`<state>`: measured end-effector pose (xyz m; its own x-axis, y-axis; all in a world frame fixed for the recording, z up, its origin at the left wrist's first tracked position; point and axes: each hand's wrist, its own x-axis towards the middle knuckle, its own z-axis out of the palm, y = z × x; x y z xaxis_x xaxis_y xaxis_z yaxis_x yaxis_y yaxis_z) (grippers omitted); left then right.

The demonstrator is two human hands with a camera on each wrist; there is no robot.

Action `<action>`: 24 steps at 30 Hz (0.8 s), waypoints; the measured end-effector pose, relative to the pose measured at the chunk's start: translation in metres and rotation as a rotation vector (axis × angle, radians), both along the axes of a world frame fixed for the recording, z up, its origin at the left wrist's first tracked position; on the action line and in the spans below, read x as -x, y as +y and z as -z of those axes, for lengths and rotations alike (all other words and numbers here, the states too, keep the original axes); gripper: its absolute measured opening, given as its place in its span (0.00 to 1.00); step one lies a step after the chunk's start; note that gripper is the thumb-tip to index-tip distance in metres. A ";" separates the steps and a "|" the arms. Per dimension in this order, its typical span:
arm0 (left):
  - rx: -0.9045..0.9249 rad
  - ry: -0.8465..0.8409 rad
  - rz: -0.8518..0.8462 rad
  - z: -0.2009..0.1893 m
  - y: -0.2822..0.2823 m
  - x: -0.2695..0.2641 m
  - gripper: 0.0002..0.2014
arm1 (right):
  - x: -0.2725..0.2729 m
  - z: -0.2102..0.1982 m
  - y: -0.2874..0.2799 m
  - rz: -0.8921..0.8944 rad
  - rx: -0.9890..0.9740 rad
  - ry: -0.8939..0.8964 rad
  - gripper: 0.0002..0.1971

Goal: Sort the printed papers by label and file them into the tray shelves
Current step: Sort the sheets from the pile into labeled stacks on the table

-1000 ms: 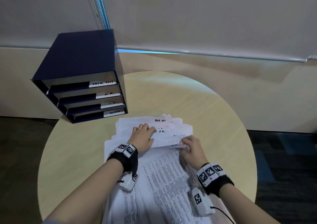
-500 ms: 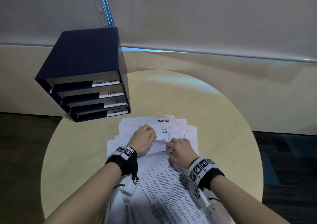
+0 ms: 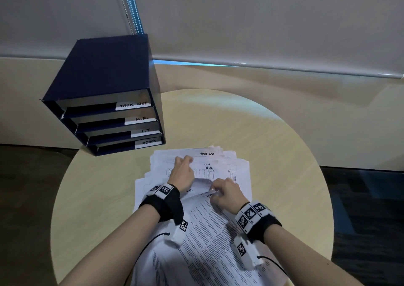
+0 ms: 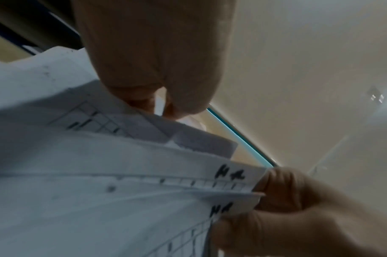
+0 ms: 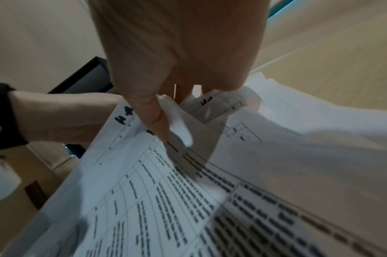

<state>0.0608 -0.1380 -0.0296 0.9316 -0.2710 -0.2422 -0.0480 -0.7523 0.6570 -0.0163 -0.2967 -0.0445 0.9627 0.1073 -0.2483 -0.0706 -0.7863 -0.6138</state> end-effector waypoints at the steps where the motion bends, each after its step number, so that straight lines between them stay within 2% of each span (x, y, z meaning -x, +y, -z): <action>1: -0.042 0.023 -0.012 0.002 0.000 -0.002 0.17 | 0.001 0.000 0.001 0.001 0.010 -0.006 0.05; 4: -0.175 0.010 0.053 0.005 0.000 -0.007 0.16 | 0.004 0.000 0.002 0.000 0.008 -0.017 0.03; 8: -0.360 -0.160 0.188 0.007 0.006 -0.013 0.16 | 0.006 -0.001 0.000 0.009 -0.016 -0.002 0.06; 11: -0.449 -0.291 0.301 0.007 0.010 -0.014 0.13 | 0.006 -0.004 0.002 0.018 -0.019 0.001 0.08; 14: -0.349 -0.301 0.372 0.009 0.014 -0.011 0.06 | 0.005 -0.006 0.003 0.025 -0.003 0.009 0.08; 17: -0.279 -0.301 0.382 0.007 0.016 -0.009 0.03 | 0.006 -0.006 0.003 0.026 -0.003 0.015 0.07; 24: -0.305 -0.581 0.511 0.004 0.025 0.007 0.04 | 0.008 -0.004 0.003 0.034 -0.007 0.006 0.04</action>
